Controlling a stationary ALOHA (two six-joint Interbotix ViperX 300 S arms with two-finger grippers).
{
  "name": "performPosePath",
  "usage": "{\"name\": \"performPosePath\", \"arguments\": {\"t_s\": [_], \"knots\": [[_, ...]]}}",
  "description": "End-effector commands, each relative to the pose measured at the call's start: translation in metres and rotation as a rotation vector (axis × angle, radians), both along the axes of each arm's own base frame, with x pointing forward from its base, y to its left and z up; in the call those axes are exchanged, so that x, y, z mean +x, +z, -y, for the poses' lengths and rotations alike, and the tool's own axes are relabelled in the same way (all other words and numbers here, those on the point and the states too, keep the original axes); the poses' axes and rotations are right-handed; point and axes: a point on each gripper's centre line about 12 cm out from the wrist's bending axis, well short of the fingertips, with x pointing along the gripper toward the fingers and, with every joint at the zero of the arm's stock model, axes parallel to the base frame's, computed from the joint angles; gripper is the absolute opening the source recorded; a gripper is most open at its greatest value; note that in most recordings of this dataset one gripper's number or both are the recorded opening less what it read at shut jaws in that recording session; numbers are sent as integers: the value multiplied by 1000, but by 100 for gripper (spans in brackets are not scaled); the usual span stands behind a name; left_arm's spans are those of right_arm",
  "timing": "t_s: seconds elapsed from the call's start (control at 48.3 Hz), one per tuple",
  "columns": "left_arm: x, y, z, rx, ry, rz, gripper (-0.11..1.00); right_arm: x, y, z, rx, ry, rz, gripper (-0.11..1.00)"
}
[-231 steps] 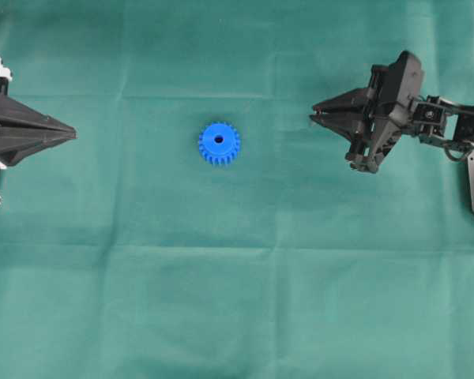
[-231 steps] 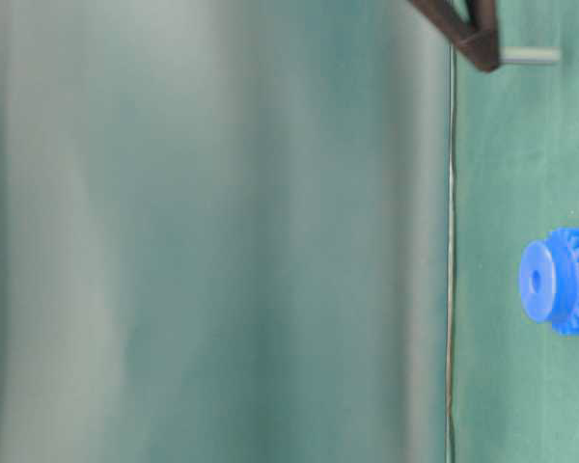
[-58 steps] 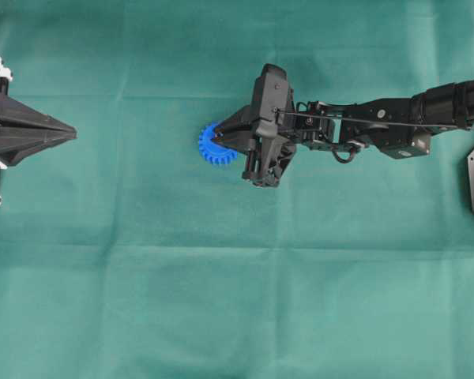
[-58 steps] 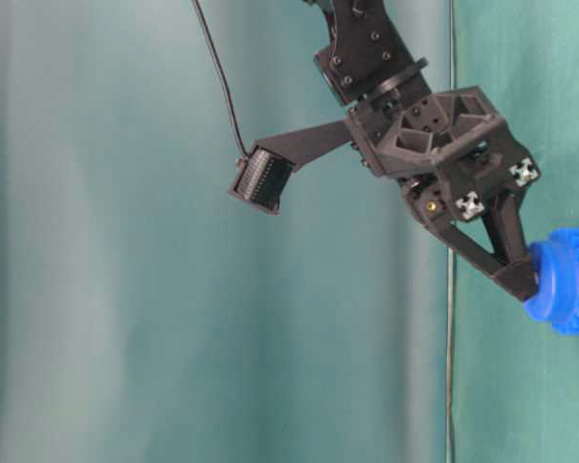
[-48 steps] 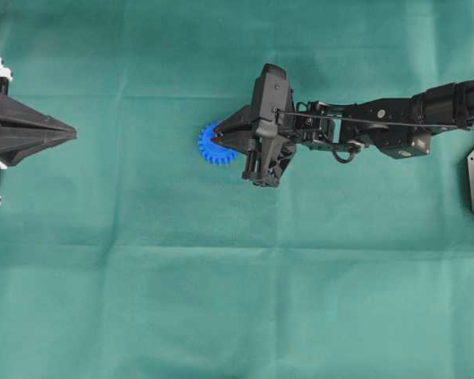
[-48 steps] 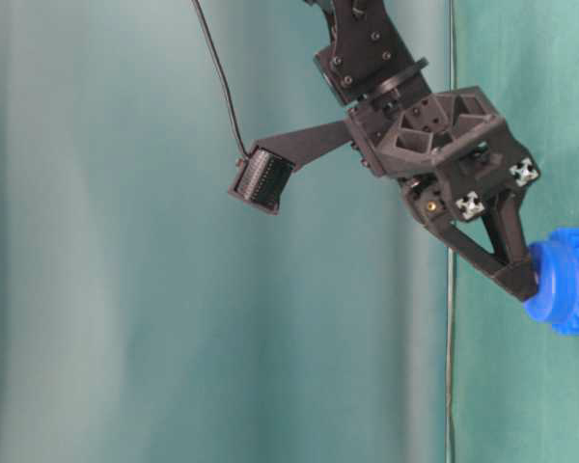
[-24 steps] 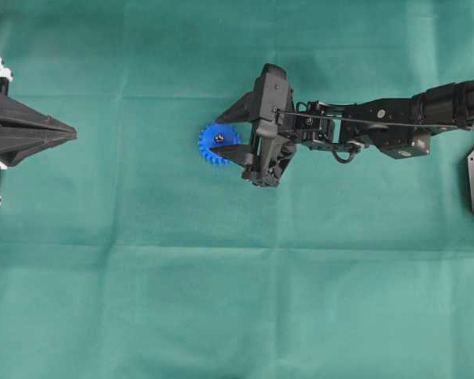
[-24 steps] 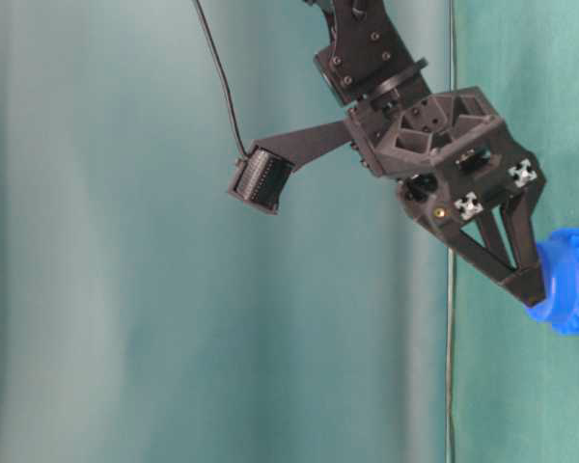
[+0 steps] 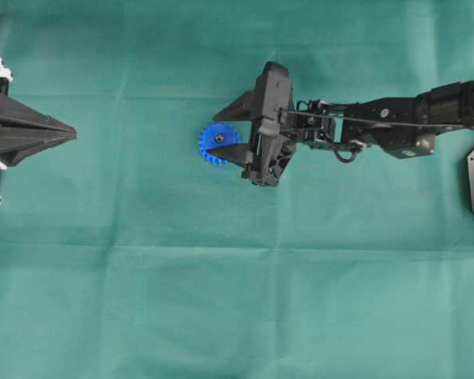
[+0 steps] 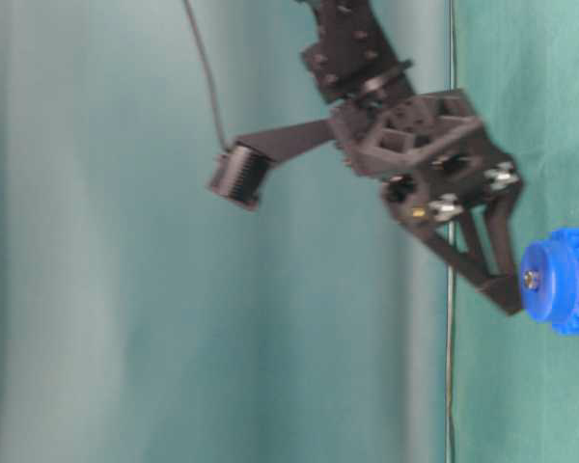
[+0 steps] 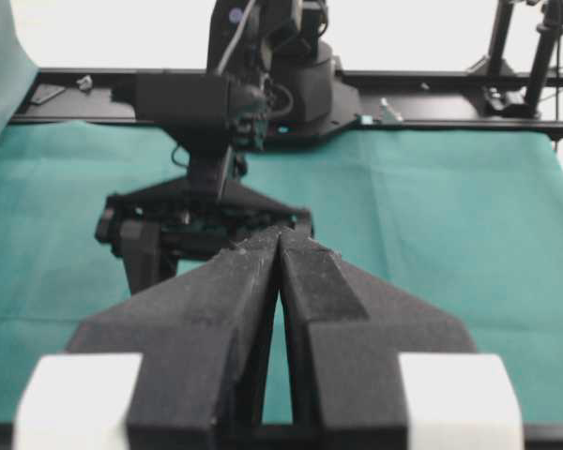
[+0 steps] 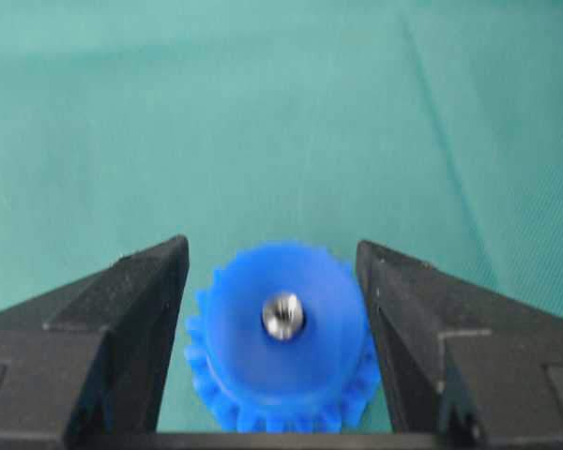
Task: Insert the shaft placed at a random location into the center hole of the small gear at another random location.
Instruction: 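Open the right gripper and withdraw it to the right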
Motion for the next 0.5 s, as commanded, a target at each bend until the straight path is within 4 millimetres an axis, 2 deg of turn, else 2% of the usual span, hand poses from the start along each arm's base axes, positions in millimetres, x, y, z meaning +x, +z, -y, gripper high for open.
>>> {"name": "performPosePath", "arguments": {"t_s": [0.0,0.228,0.477], "knots": [[2,8,0,-3,0,20,0,4,32,-1,-20,9,75,70],[2,8,0,-4,0,20,0,1,51,-1,-26,11,109,70],[2,8,0,-4,1,20,0,-2,52,-2,-27,12,106,70]]}}
